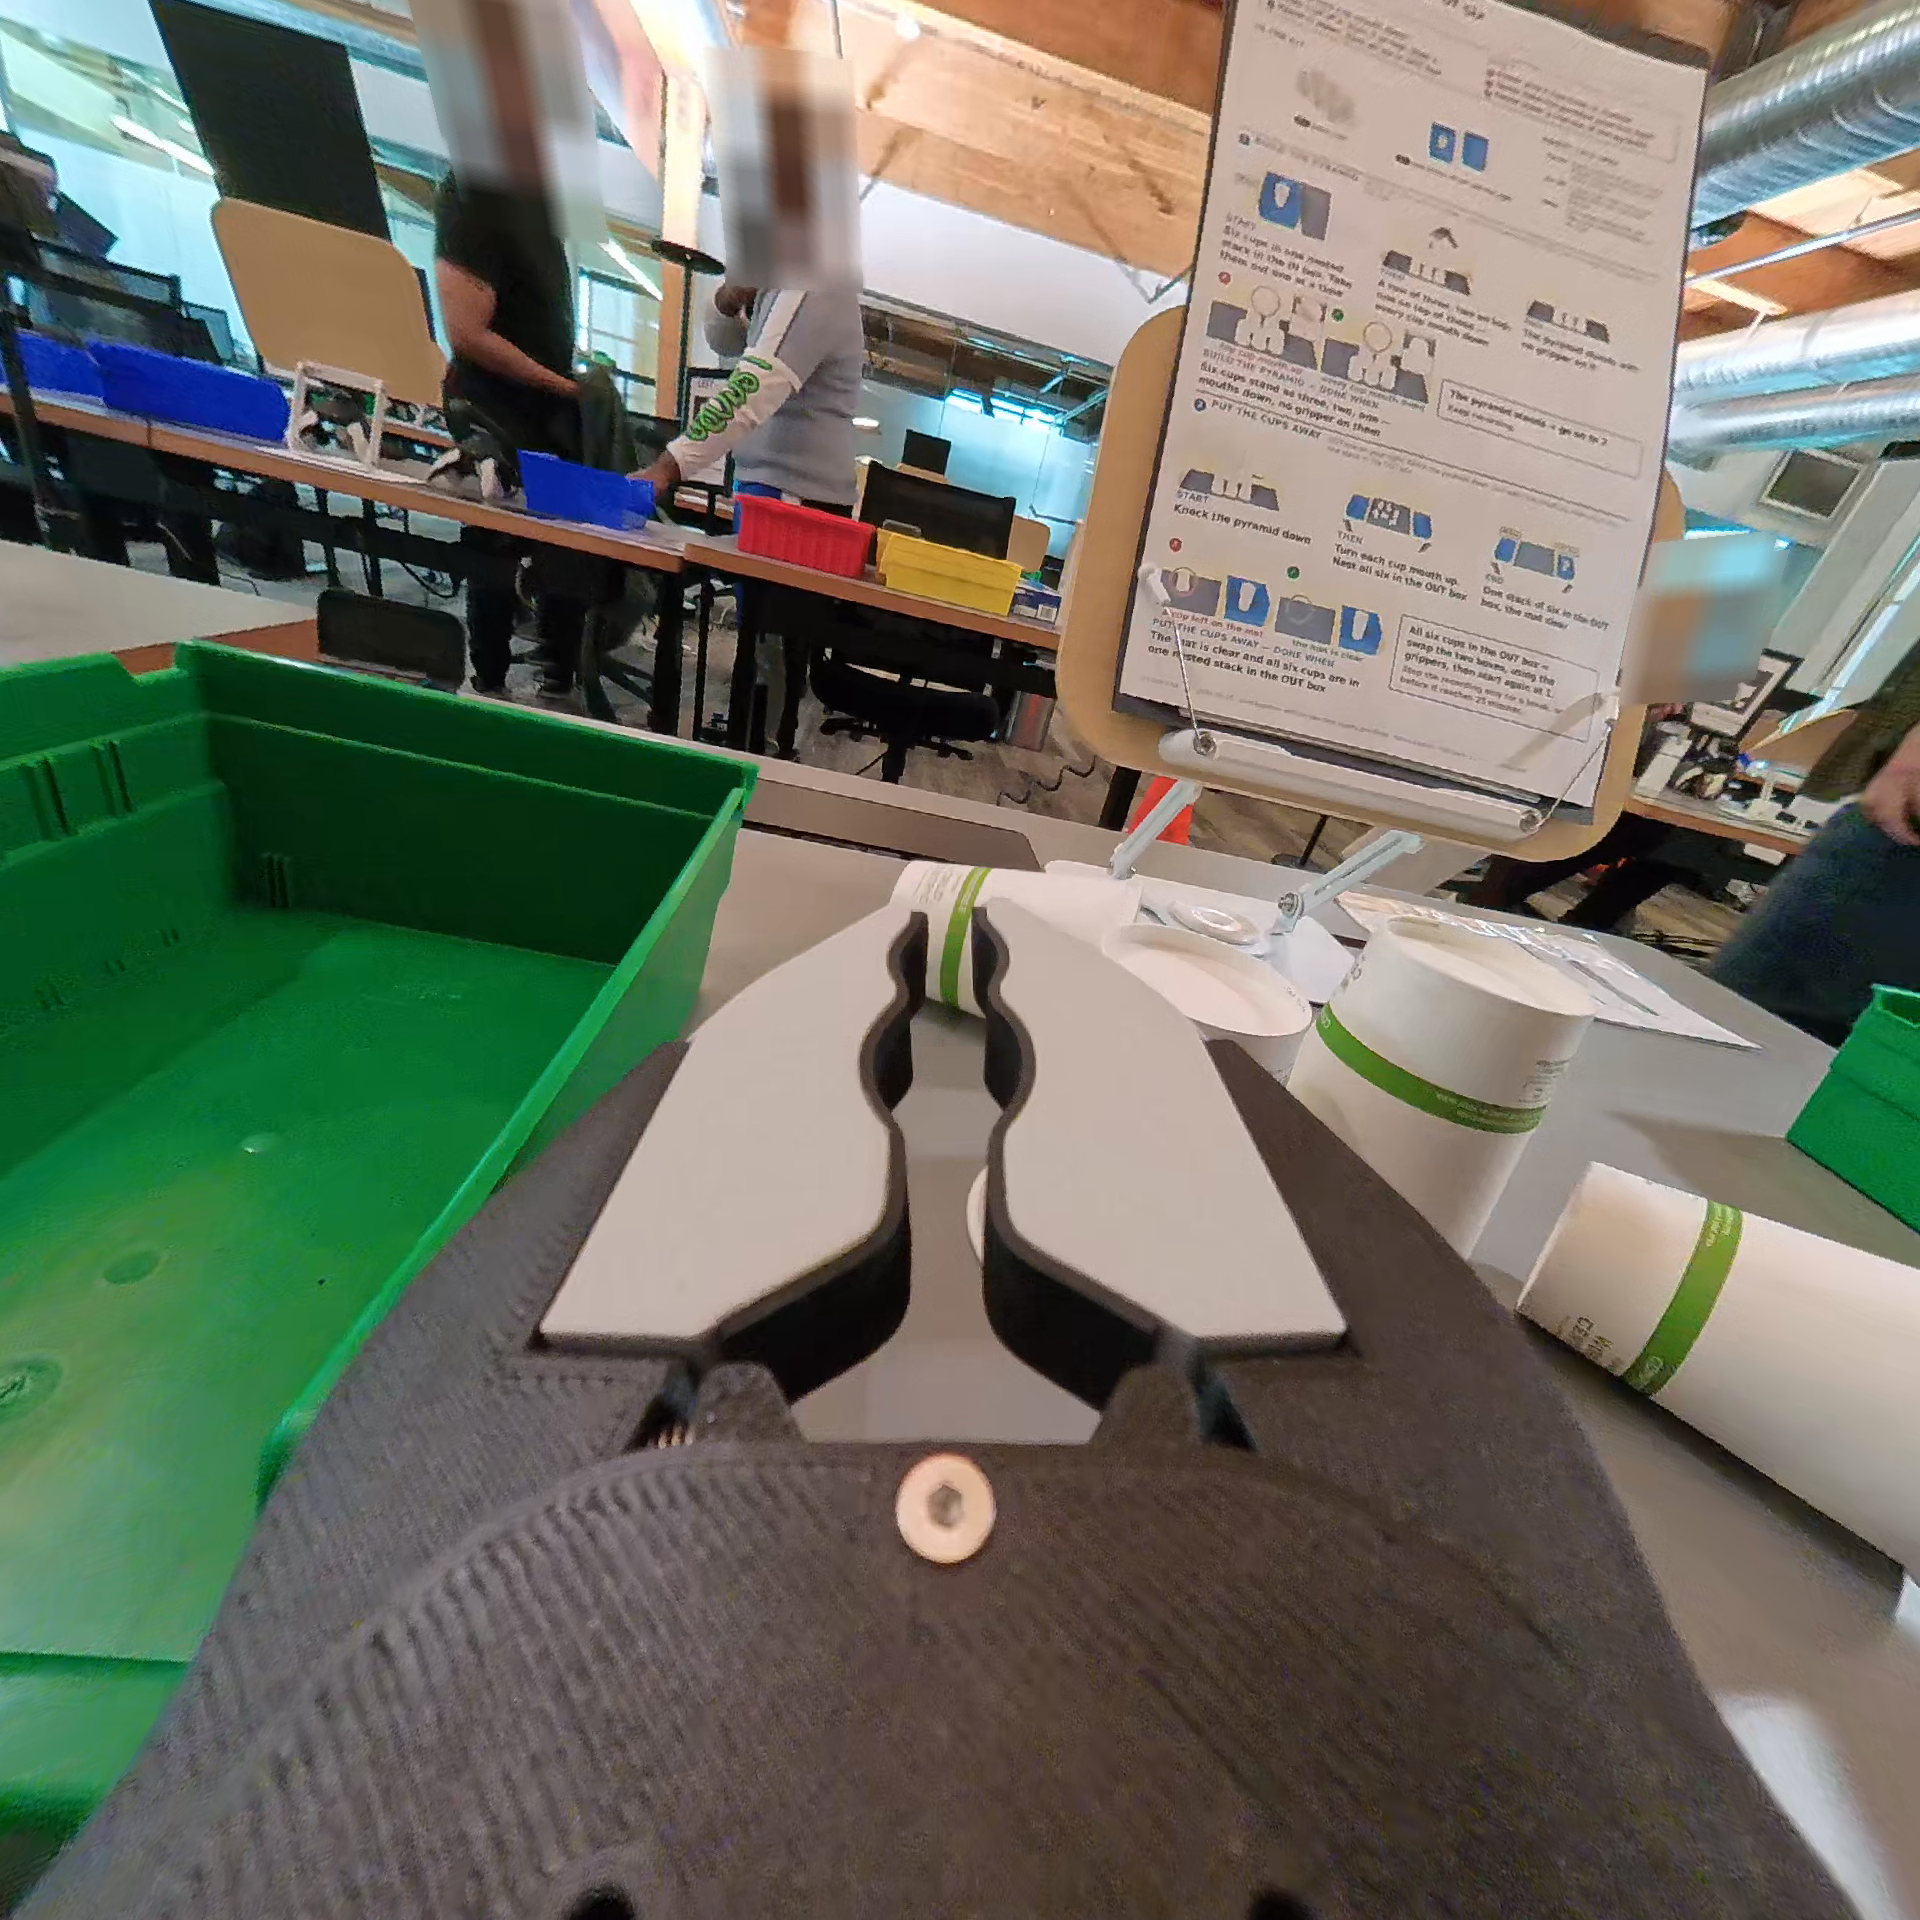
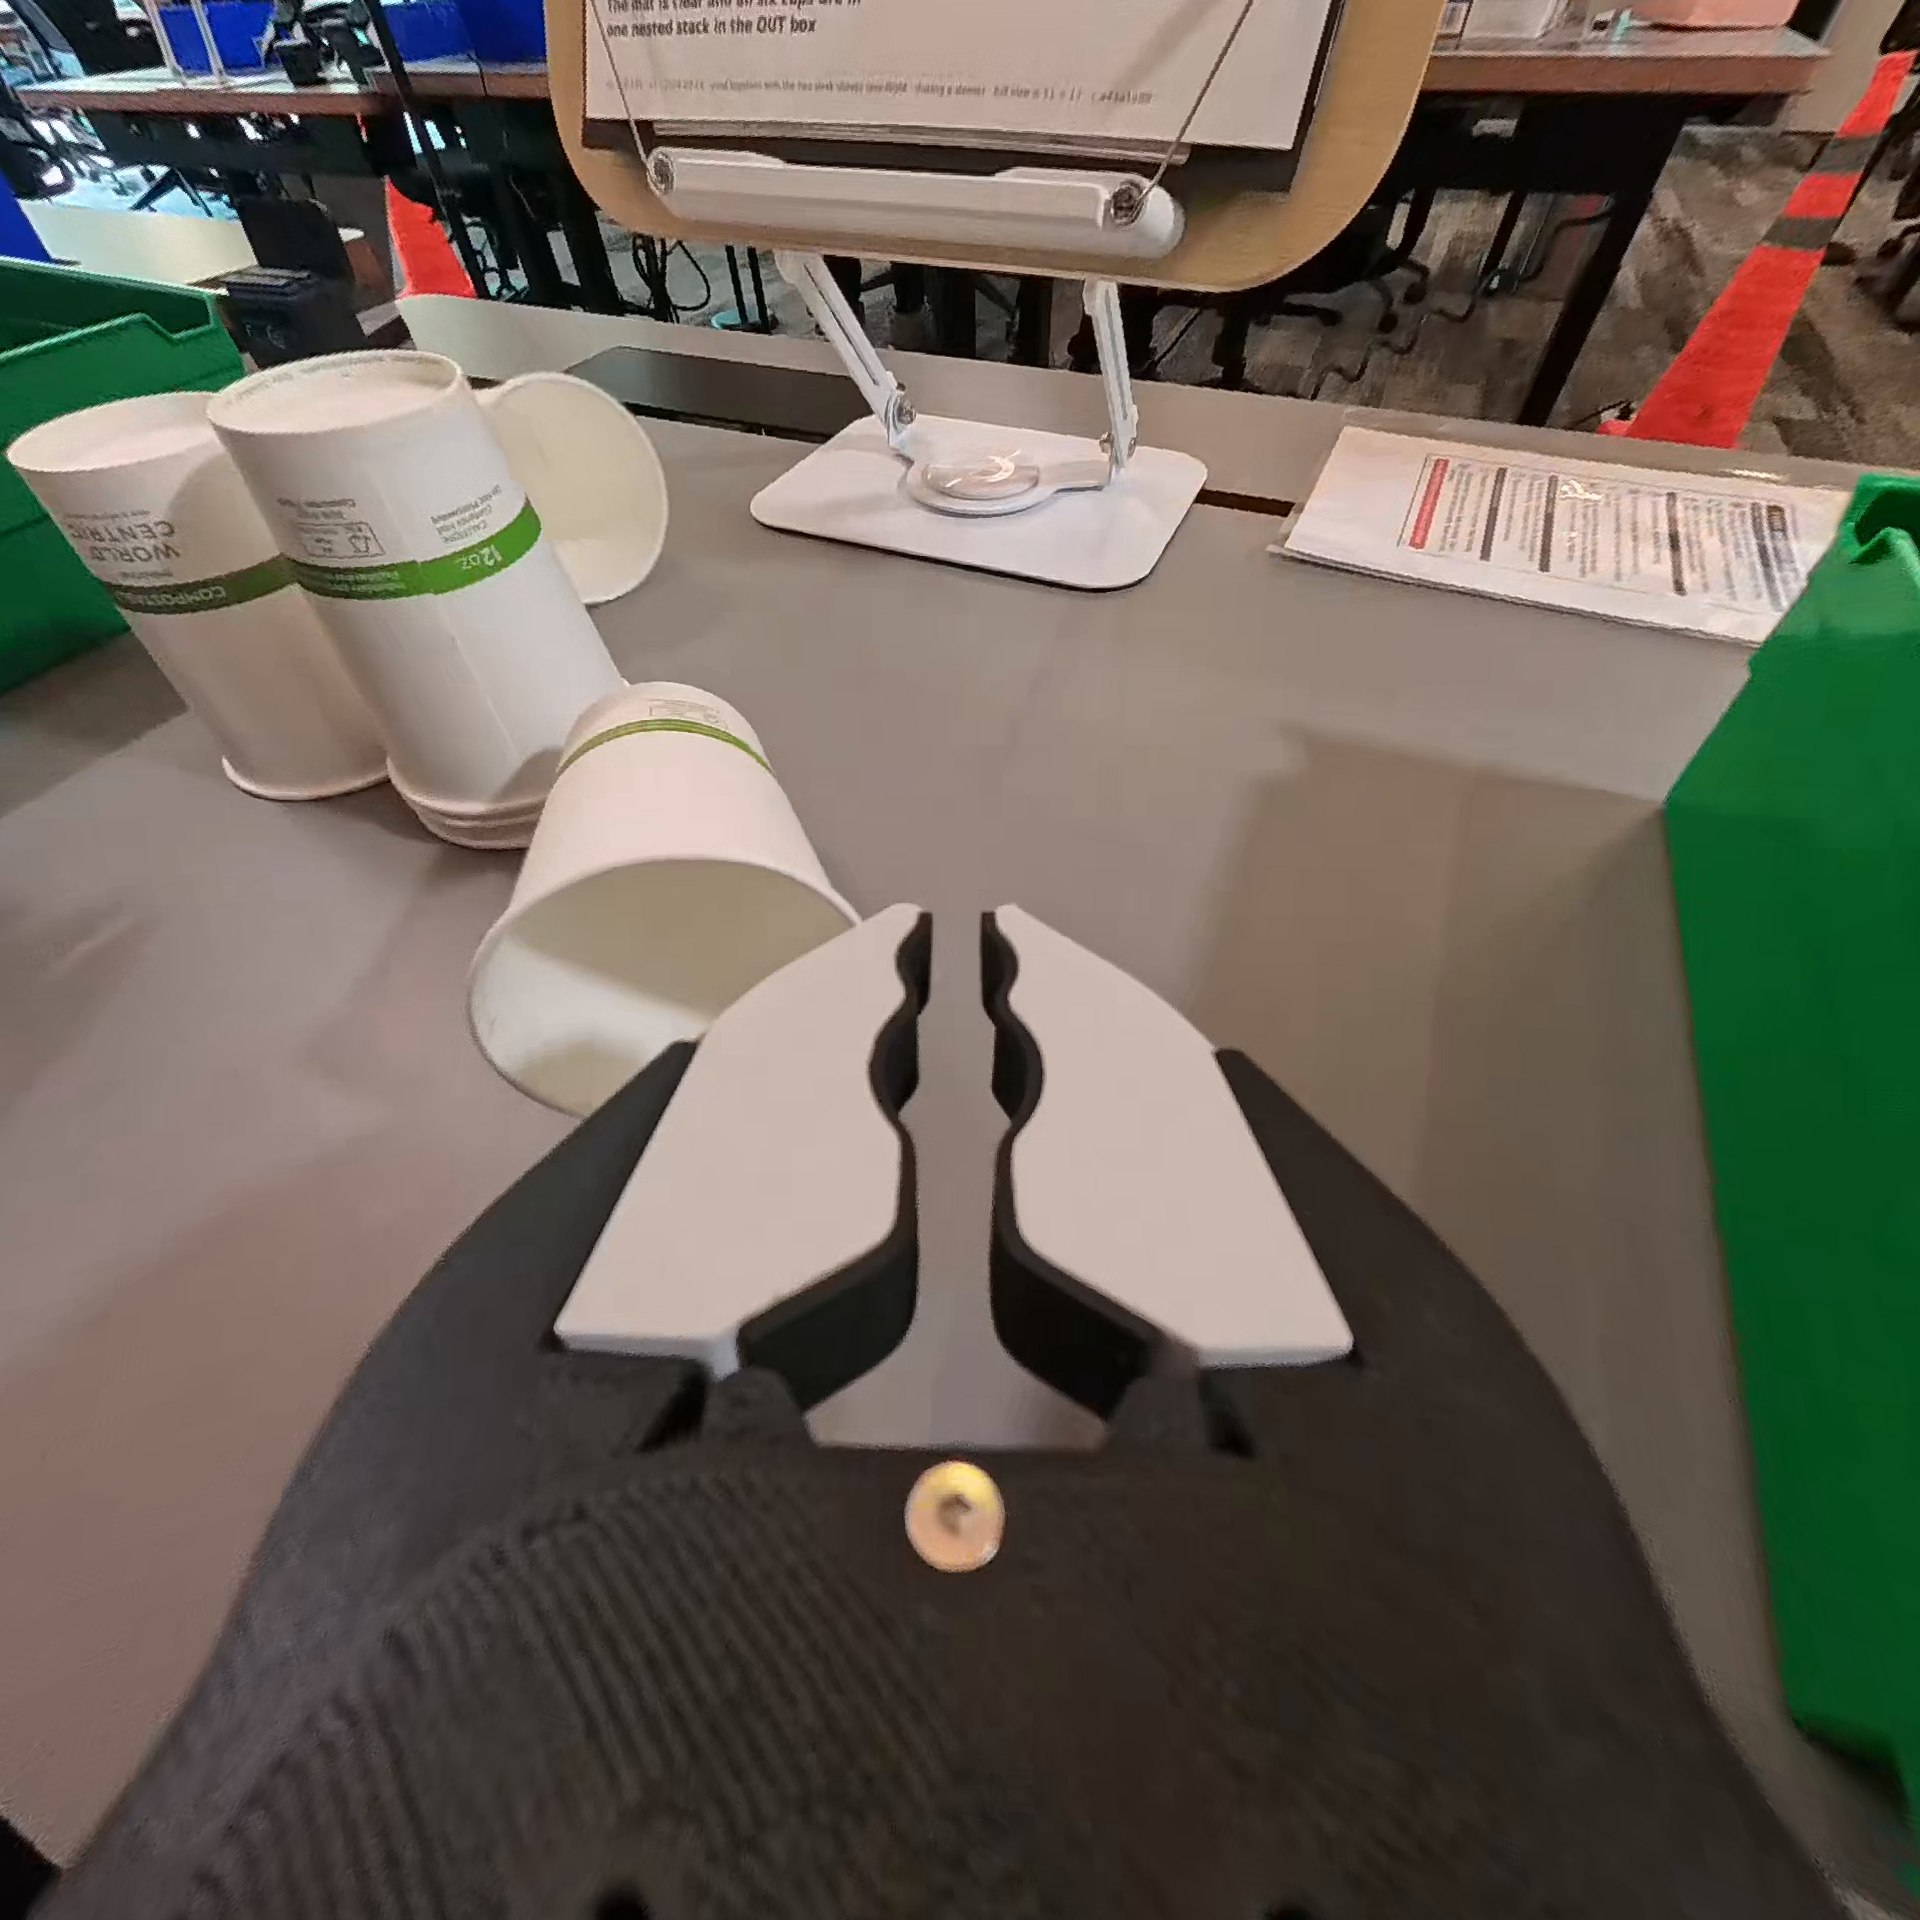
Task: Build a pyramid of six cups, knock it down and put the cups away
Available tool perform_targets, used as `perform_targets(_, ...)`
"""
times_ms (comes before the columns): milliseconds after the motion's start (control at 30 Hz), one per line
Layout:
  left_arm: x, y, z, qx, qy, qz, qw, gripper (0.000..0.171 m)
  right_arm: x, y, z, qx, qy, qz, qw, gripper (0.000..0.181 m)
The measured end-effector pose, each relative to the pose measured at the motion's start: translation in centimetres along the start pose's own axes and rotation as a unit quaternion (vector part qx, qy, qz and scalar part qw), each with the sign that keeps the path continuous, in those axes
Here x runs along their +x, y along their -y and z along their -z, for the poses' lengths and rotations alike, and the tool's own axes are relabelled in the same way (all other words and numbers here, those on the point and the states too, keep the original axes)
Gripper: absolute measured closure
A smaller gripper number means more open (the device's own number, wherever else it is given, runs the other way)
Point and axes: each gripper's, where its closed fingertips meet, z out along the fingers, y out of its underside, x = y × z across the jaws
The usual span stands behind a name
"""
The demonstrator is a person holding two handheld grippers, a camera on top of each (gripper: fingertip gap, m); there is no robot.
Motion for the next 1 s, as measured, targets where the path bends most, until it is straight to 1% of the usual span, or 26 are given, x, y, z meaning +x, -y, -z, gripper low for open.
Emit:
perform_targets(167,0.0,-0.5,-0.3,-0.011,-0.008,0.021,1.000,0.164,0.4,-0.4,-0.3,-0.006,-0.004,-0.014,1.000,0.170)
perform_targets(300,0.1,-0.8,-0.5,-0.018,-0.012,0.022,1.000,0.164,1.1,-0.5,-0.3,-0.007,-0.009,-0.035,0.999,0.170)
perform_targets(567,0.3,-1.1,-0.6,-0.026,-0.019,0.023,0.999,0.164,1.5,-0.6,-0.4,-0.006,0.004,-0.088,0.996,0.171)
perform_targets(1000,0.5,-1.4,-0.6,-0.032,-0.023,0.023,0.999,0.164,1.6,-0.8,-0.5,-0.013,0.001,-0.080,0.997,0.171)
